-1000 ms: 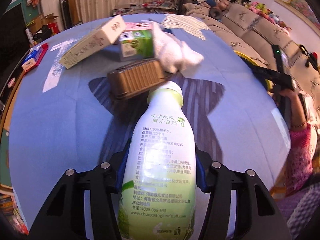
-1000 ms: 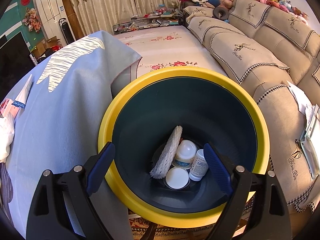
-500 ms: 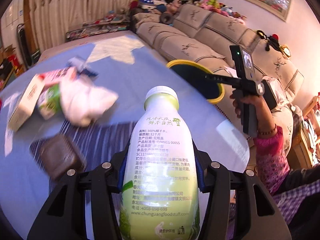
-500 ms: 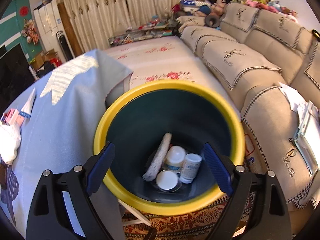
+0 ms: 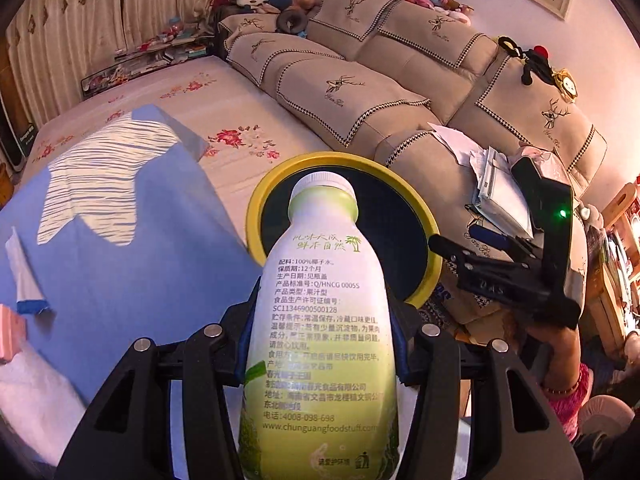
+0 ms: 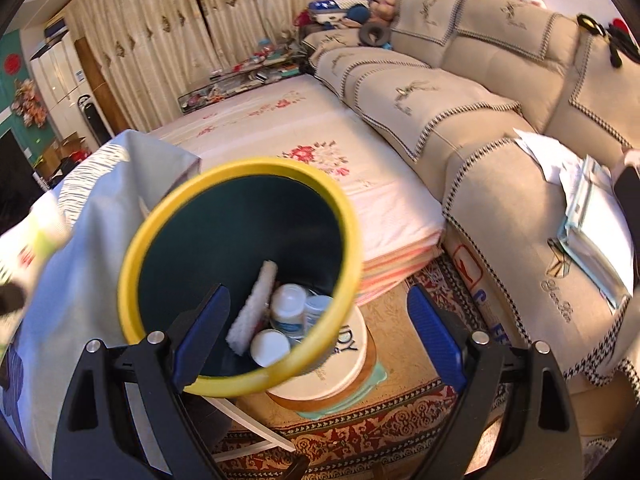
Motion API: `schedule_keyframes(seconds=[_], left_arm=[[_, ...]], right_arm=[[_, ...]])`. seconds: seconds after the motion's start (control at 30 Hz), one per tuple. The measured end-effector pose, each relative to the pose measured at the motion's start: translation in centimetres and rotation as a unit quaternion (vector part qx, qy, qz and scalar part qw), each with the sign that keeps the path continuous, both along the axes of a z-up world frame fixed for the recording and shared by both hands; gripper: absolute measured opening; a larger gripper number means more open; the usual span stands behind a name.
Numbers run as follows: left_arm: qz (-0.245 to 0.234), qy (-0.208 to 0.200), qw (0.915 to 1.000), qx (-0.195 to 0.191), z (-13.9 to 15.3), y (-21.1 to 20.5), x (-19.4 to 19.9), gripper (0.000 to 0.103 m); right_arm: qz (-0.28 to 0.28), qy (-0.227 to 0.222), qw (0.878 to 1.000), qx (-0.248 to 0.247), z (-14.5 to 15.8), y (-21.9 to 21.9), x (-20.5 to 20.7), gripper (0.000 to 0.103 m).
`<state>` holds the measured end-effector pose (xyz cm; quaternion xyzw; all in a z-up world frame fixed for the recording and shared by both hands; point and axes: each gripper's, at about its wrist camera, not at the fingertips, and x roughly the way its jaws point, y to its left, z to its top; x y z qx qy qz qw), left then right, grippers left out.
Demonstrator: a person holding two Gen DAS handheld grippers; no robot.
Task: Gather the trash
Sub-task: 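Carry the milk bottle into the bin with the left tool while the right tool holds the bin, then grasp the dark brown square container with the right tool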
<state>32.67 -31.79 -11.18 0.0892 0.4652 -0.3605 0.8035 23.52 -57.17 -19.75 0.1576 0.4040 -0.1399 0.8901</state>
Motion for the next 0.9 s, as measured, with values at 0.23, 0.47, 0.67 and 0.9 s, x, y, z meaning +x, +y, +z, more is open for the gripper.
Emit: schedule_keyframes(seconds=[0.23, 0.47, 0.67, 0.9], left_arm=[[0.004, 0.018, 0.9998, 0.011, -2.4, -6.6, 3.5, 0.051], [0.034, -0.015, 0.9992, -0.014, -1.1, -7.3, 4.3, 0.072], [0.063, -0.059, 0.9949, -0.051, 3.3, -2.2, 0.1, 0.079], [0.132, -0.117, 0.9793, -0.099, 8.0, 7.9, -6.3, 0.092]], right_arm=[[-0.018, 0.011, 1.000, 0.013, -1.3, -2.0, -1.1, 0.085], [-0.014, 0.011, 1.000, 0.021, -1.6, -1.8, -1.5, 0.085], [-0.003, 0.013, 1.000, 0.029, -1.8, -0.9, -1.5, 0.085], [0.021, 0.000, 1.000, 0.017, 0.0, 2.0, -1.4, 0.085]])
